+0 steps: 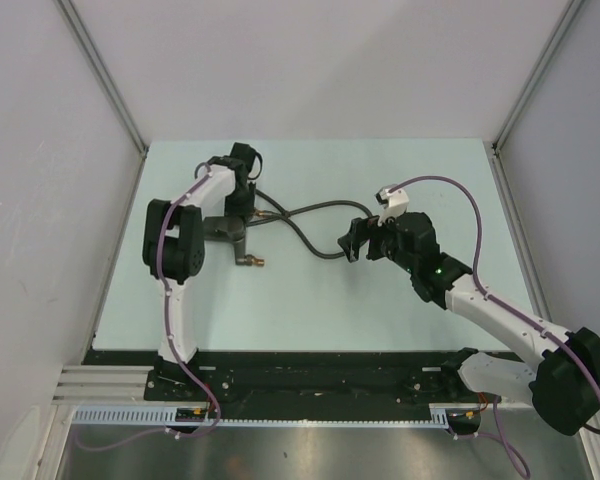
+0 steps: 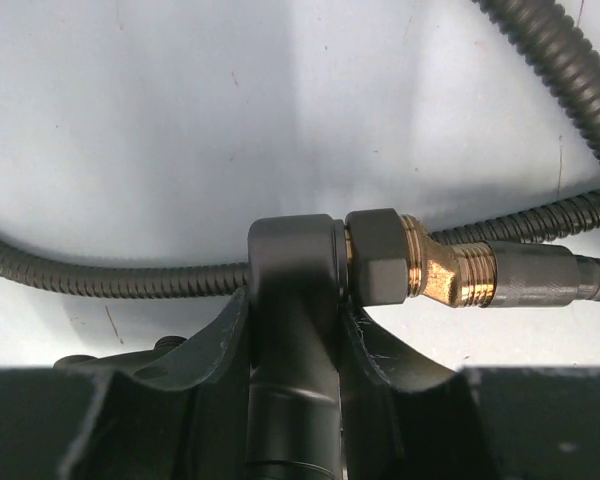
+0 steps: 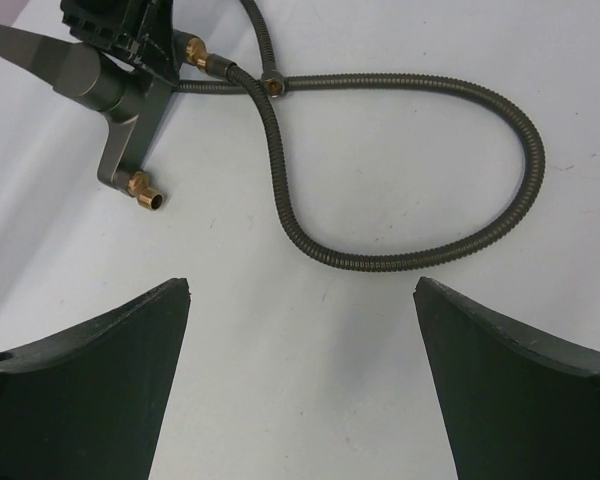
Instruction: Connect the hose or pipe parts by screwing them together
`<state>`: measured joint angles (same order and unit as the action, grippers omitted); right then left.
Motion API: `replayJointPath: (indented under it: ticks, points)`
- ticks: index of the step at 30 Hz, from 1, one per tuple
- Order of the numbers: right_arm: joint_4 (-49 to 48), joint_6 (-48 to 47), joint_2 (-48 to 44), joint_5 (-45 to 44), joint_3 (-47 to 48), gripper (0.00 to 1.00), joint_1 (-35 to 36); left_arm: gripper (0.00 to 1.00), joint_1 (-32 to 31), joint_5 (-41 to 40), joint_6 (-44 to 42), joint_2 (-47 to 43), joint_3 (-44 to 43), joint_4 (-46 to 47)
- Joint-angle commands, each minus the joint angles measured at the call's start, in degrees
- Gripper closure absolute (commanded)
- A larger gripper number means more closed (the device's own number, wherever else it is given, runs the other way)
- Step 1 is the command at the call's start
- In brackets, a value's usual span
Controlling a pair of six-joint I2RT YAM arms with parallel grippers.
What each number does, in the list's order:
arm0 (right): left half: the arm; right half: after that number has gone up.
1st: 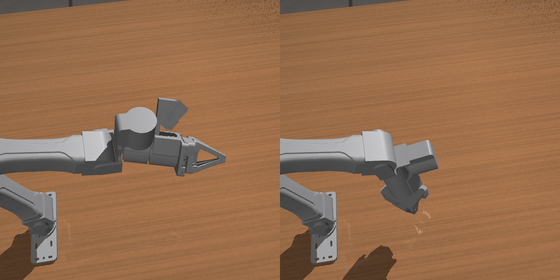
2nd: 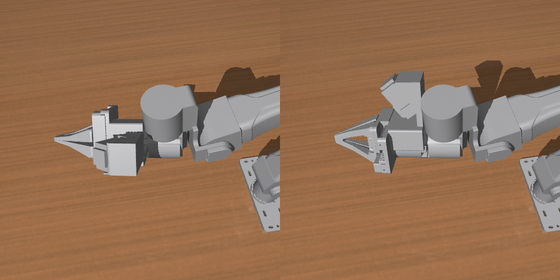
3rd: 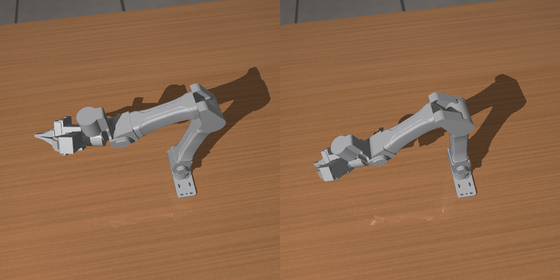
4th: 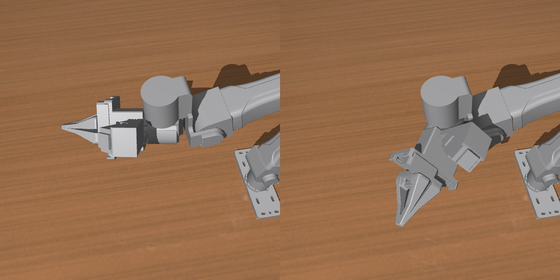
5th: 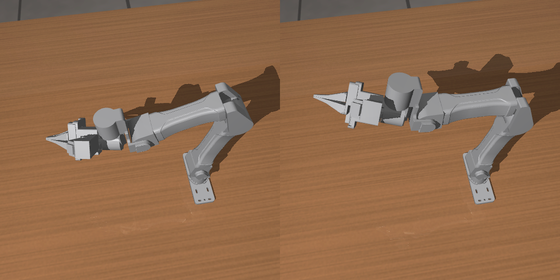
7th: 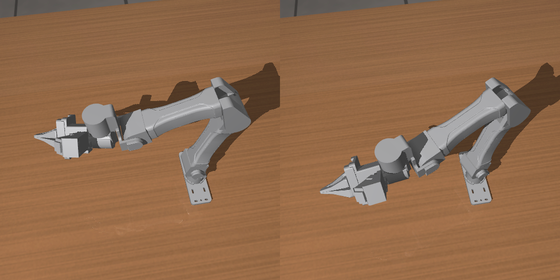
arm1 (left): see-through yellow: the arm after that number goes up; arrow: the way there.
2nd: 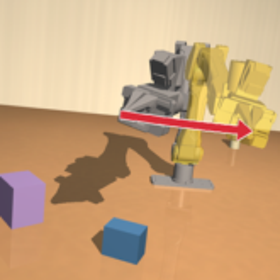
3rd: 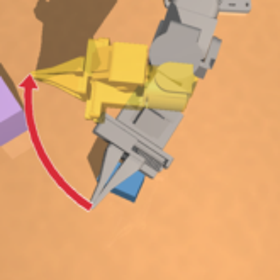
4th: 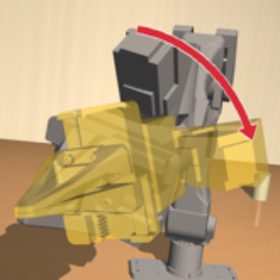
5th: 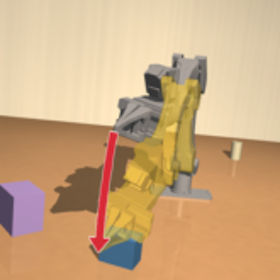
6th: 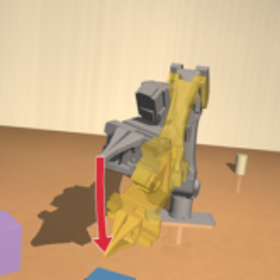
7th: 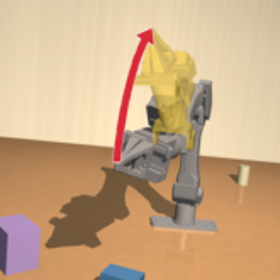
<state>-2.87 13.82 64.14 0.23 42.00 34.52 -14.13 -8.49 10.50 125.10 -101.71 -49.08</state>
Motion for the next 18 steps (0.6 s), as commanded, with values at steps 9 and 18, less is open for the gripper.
replayJointPath:
  ticks: [9, 18]
  points:
    - [-2.1, -0.9, 1.1, -1.5, 0.0, 0.00, 0.0, 0.98, -2.2, -0.3, 1.1, -15.0, 21.6, 5.8]
    - [-1.3, -0.2, 1.5, -1.7, 0.0, 0.00, 0.0, 0.54, -3.4, 2.8, 0.8, -20.3, 24.5, 6.2]
